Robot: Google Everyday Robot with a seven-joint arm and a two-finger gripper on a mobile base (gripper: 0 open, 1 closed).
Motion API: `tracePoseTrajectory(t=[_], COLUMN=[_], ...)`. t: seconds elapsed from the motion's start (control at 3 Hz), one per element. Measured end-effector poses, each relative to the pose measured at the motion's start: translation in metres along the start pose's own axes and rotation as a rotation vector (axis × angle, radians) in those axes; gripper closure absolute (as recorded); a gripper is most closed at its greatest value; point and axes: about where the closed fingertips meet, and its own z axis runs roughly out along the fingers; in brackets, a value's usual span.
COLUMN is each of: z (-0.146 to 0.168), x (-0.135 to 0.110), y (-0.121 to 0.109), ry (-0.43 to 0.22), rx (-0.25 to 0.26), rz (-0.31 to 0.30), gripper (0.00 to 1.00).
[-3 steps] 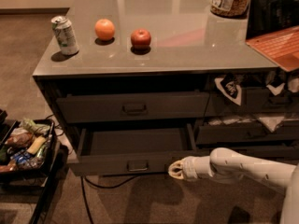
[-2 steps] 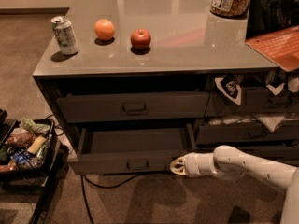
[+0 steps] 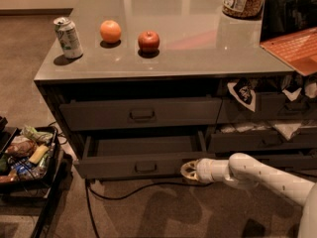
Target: Close middle drawer
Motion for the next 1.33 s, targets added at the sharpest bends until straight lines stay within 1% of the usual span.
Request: tracePoseTrajectory(t=[0.33,0.67,1.0,1.33], z=[0.005,0.015,0.015,0.02], x=[0.008,0.007,0.007,0.007], y=[-0.015,-0.029,-0.029,-0.028], ry=[-0.053,-0.089,-0.089,-0.12], rx=[0.089,0.149,0.15,0.201], rz=[0.036,0.024,0.024,0.049], gripper=[1.0,1.0,1.0,1.0])
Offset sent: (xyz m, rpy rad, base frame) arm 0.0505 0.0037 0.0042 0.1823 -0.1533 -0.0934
